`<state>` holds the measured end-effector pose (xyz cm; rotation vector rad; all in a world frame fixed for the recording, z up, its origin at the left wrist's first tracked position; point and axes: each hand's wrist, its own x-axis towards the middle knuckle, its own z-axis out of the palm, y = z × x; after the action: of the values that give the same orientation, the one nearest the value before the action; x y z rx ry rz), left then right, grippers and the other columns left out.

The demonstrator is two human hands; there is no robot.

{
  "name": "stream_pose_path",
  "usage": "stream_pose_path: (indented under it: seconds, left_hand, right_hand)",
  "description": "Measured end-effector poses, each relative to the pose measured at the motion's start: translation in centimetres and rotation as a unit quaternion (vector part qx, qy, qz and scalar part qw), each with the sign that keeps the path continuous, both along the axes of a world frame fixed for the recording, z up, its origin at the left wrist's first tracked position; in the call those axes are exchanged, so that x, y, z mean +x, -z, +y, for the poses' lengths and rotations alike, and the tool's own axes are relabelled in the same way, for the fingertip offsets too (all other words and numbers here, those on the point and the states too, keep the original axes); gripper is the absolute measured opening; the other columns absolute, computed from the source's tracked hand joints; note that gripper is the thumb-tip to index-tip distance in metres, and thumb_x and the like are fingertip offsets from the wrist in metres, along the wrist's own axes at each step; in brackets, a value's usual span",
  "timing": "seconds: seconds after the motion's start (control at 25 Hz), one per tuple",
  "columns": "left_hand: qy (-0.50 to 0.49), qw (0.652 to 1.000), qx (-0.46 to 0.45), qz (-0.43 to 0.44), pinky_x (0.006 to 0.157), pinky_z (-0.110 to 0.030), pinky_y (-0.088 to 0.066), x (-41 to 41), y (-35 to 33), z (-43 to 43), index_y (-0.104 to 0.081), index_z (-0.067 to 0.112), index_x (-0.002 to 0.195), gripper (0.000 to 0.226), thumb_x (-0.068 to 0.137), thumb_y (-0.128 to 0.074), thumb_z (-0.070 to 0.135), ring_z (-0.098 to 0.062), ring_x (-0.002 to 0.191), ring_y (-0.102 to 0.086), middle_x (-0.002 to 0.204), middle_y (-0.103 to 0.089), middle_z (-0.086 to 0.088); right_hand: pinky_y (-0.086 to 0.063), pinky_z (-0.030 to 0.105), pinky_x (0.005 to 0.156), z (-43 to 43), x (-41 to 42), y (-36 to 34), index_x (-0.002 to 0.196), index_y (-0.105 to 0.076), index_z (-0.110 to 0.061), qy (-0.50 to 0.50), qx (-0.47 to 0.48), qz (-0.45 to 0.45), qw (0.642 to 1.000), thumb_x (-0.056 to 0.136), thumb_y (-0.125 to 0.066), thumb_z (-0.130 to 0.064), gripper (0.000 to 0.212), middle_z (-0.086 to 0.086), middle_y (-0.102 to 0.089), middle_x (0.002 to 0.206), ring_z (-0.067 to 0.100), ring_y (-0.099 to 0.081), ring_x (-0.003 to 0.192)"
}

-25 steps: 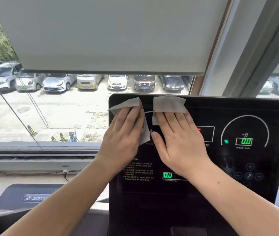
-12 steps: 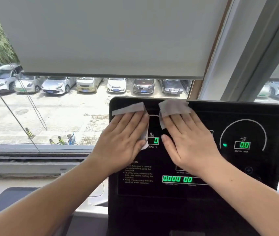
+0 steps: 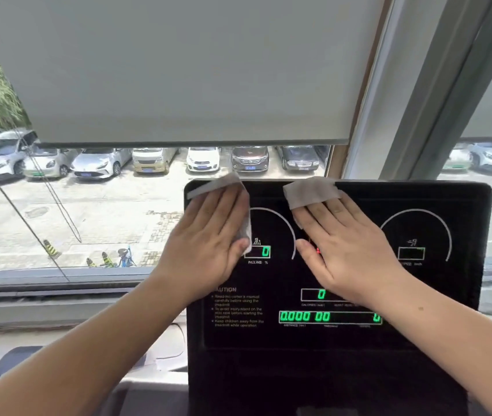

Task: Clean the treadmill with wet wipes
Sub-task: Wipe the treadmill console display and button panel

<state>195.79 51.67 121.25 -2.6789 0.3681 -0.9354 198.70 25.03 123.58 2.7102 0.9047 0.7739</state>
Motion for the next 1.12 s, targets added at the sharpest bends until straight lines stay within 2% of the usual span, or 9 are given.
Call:
stream_pose_path:
  seconds: [0.12, 0.28, 0.4, 0.52, 0.6, 0.72, 0.92, 1.04, 1.12]
  left_hand:
    - [-0.047, 0.996, -0.078, -0.015, 0.127, -0.051, -0.007, 0.5, -1.3, -1.0, -0.012, 0.002, 0.16, 0.072, 0.103, -0.031, 0.043, -0.036, 0.156, -0.008, 0.167, -0.012, -0.021]
    - [0.053, 0.998, -0.023, 0.006, 0.125, -0.05, -0.016, 0.9, -0.8, -4.7, -0.023, 0.002, 0.159, 0.068, 0.103, -0.039, 0.037, -0.035, 0.154, -0.017, 0.165, -0.023, -0.02]
    - [-0.01, 0.999, -0.031, 0.006, 0.124, -0.051, -0.017, 1.0, -3.4, -1.5, -0.025, -0.001, 0.157, 0.069, 0.104, -0.033, 0.043, -0.037, 0.147, -0.03, 0.156, -0.036, -0.021]
    - [-0.048, 0.996, -0.071, -0.006, 0.12, -0.053, -0.023, 0.6, -4.3, 0.1, -0.038, -0.003, 0.147, 0.065, 0.101, -0.036, 0.043, -0.04, 0.127, -0.044, 0.134, -0.049, -0.019]
    - [-0.052, 0.996, -0.078, -0.008, 0.12, -0.055, -0.021, 1.3, -4.3, -1.9, -0.044, -0.003, 0.142, 0.062, 0.1, -0.041, 0.042, -0.041, 0.124, -0.046, 0.129, -0.052, -0.02]
    - [-0.036, 0.997, -0.067, 0.033, 0.121, -0.055, -0.019, 2.7, -4.3, -5.3, -0.039, 0.002, 0.146, 0.067, 0.092, -0.046, 0.041, -0.04, 0.125, -0.045, 0.133, -0.051, -0.017]
    - [-0.025, 0.997, -0.066, 0.019, 0.108, -0.048, -0.034, 1.8, -4.5, -1.8, -0.043, 0.006, 0.143, 0.064, 0.098, -0.036, 0.051, -0.038, 0.118, -0.05, 0.13, -0.055, -0.015]
    - [-0.074, 0.993, -0.09, 0.014, 0.114, -0.05, -0.029, 1.6, -4.5, -1.0, -0.043, 0.006, 0.14, 0.064, 0.097, -0.033, 0.053, -0.038, 0.12, -0.046, 0.129, -0.053, -0.016]
    - [-0.078, 0.992, -0.099, 0.022, 0.122, -0.054, -0.016, 1.9, -4.0, -3.7, -0.033, 0.003, 0.149, 0.07, 0.099, -0.031, 0.052, -0.041, 0.134, -0.037, 0.141, -0.045, -0.02]
  right_hand:
    - [-0.004, 0.049, 0.128, 0.9, -0.1, -0.3, 0.164, -0.003, -0.012, 0.075, 0.072, 0.011, 0.995, 0.105, -0.017, -0.057, 0.075, 0.014, -0.001, 0.171, 0.03, 0.006, 0.158]
    - [-0.015, 0.052, 0.126, 4.5, -0.5, -0.5, 0.156, -0.034, 0.0, 0.007, 0.055, 0.01, 0.998, 0.103, -0.026, -0.055, 0.077, 0.024, -0.036, 0.159, 0.04, -0.029, 0.149]
    - [-0.015, 0.05, 0.126, 2.3, 1.1, -3.1, 0.158, -0.03, -0.004, -0.001, 0.015, 0.003, 1.0, 0.103, -0.022, -0.055, 0.076, 0.018, -0.044, 0.154, 0.035, -0.037, 0.145]
    - [-0.023, 0.05, 0.124, 0.9, 1.3, -4.0, 0.153, -0.038, -0.003, 0.022, 0.041, 0.005, 0.999, 0.102, -0.022, -0.054, 0.074, 0.016, -0.053, 0.145, 0.034, -0.046, 0.136]
    - [-0.025, 0.05, 0.123, 3.1, 0.8, -3.8, 0.15, -0.043, 0.0, 0.003, 0.056, 0.008, 0.998, 0.1, -0.027, -0.05, 0.072, 0.019, -0.053, 0.144, 0.037, -0.046, 0.135]
    - [-0.029, 0.049, 0.12, 5.9, 1.0, -3.5, 0.146, -0.046, 0.003, -0.038, 0.068, 0.029, 0.997, 0.097, -0.028, -0.045, 0.071, 0.022, -0.052, 0.144, 0.037, -0.047, 0.134]
    - [-0.03, 0.046, 0.121, 0.0, 1.9, -3.8, 0.153, -0.039, -0.006, -0.001, 0.049, 0.028, 0.998, 0.104, -0.022, -0.053, 0.07, 0.013, -0.051, 0.147, 0.032, -0.043, 0.139]
    - [-0.029, 0.046, 0.121, -3.1, 2.0, -4.1, 0.149, -0.041, -0.005, 0.076, 0.054, 0.021, 0.995, 0.103, -0.018, -0.055, 0.072, 0.014, -0.053, 0.144, 0.033, -0.044, 0.137]
    - [-0.026, 0.048, 0.122, -1.7, 1.8, -3.7, 0.152, -0.036, -0.002, 0.087, 0.068, 0.025, 0.994, 0.102, -0.017, -0.055, 0.075, 0.019, -0.048, 0.149, 0.035, -0.04, 0.141]
